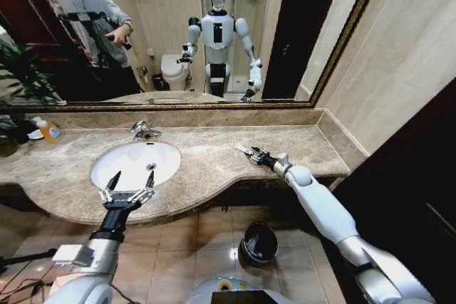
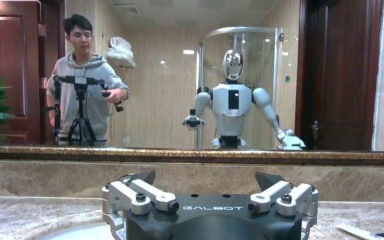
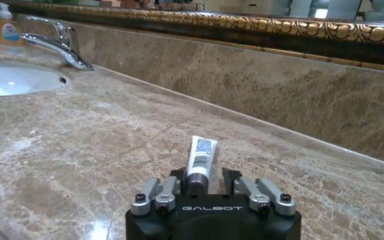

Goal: Pick up the trash from the sink and place it in the trash bin.

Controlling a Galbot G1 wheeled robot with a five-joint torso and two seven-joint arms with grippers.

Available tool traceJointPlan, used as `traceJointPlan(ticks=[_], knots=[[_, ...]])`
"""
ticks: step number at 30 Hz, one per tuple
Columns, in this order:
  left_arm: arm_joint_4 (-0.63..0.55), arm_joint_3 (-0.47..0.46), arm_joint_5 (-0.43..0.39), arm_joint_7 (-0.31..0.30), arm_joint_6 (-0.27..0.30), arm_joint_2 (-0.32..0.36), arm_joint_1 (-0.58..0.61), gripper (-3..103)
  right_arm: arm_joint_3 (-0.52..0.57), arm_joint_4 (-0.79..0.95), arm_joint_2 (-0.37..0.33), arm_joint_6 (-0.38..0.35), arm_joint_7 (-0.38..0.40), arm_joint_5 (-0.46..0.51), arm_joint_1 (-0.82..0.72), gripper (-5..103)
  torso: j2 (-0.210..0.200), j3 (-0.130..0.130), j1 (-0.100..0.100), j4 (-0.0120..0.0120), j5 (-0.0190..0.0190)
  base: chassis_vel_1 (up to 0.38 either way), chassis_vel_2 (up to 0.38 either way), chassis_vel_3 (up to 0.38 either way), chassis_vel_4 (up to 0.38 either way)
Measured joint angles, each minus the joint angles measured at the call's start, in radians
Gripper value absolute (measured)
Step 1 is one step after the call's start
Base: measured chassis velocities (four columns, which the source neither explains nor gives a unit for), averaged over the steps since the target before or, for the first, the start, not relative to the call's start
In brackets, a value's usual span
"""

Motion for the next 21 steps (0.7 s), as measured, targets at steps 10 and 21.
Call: traceJointPlan(ticks=[10, 21], knots=[[0.000, 0.000, 0.000, 0.000, 0.000, 0.000, 0.000, 100, 0.019, 0.015, -0.003, 0.010, 0.001, 0.005, -0.024, 18, 0.000, 0.000, 0.000, 0.0000, 0.0000, 0.000, 0.000, 0.000, 0.000], [0.000, 0.000, 0.000, 0.000, 0.000, 0.000, 0.000, 100, 0.186, 0.250, -0.025, 0.083, 0.150, 0.081, -0.216, 18, 0.000, 0.000, 0.000, 0.0001, 0.0001, 0.000, 0.000, 0.000, 0.000]])
